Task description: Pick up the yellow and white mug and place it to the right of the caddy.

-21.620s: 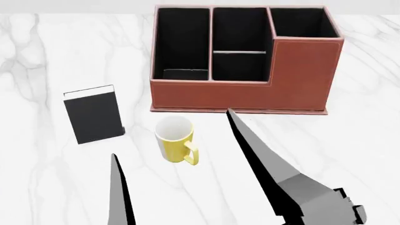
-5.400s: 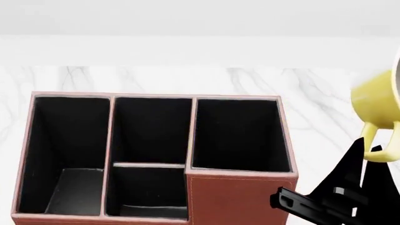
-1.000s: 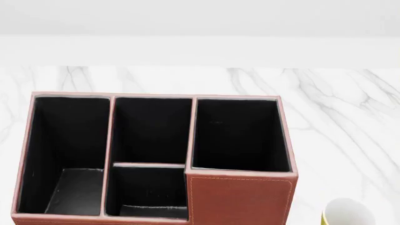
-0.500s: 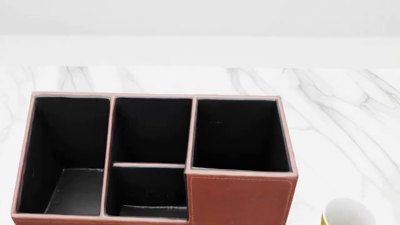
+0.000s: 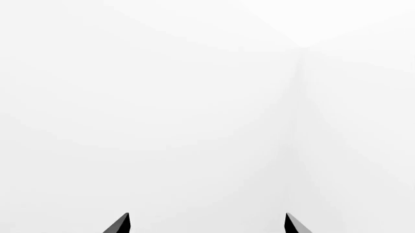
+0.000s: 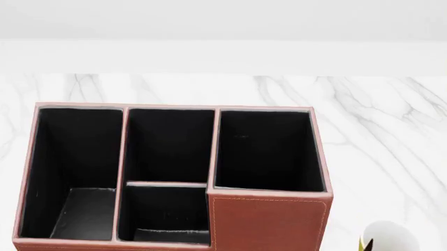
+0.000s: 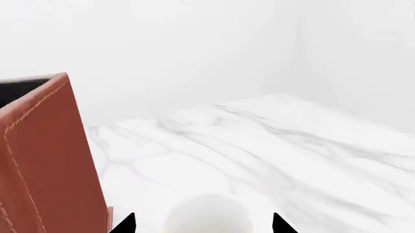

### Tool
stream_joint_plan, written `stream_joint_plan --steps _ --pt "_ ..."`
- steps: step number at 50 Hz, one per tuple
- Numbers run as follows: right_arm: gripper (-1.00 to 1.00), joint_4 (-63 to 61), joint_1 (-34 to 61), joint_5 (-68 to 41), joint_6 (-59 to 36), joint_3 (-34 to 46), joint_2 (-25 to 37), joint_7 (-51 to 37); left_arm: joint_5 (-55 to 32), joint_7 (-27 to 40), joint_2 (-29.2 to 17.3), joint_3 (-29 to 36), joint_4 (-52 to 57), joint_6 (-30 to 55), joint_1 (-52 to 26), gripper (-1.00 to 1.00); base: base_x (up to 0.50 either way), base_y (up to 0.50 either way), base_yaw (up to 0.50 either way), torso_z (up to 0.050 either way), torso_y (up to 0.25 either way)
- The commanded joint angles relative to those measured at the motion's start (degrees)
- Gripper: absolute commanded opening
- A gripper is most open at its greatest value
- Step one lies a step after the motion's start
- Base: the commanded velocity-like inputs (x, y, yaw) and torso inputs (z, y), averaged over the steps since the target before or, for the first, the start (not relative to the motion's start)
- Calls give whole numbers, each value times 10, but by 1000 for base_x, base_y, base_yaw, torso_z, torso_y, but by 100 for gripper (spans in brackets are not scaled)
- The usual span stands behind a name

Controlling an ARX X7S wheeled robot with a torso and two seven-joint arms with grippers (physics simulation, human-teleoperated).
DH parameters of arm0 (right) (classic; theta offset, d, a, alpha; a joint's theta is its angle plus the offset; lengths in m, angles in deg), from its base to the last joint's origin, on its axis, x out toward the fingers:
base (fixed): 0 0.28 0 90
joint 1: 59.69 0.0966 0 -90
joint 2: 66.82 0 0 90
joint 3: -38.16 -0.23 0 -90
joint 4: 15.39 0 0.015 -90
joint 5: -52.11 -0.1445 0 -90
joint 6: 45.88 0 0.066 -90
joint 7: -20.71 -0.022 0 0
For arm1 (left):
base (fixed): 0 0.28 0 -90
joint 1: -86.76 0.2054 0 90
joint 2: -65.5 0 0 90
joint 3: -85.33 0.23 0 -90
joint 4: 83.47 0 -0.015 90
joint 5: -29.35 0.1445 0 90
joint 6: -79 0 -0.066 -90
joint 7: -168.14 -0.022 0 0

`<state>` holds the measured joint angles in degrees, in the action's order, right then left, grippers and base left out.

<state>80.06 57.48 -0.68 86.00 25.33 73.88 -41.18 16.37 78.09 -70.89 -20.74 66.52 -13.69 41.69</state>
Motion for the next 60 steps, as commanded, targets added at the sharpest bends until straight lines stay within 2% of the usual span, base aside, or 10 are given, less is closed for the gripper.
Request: stream_joint_plan --steps 1,36,50,55,60 --pt "100 -72 7 43 2 -10 40 -41 0 0 1 0 0 -1 0 100 0 0 0 0 0" --pt "100 -321 15 200 -19 -70 174 -195 0 0 -2 1 0 -1 0 100 0 0 0 0 0" --pt "100 -416 0 266 13 -117 231 -265 -5 0 -9 9 0 12 -12 100 0 0 0 0 0" --pt "100 -451 -20 287 6 -149 248 -278 -6 0 -11 15 0 21 -22 100 0 0 0 0 0" --pt "100 -499 -86 307 -10 -234 263 -279 -7 0 -13 21 0 28 -30 100 0 0 0 0 0"
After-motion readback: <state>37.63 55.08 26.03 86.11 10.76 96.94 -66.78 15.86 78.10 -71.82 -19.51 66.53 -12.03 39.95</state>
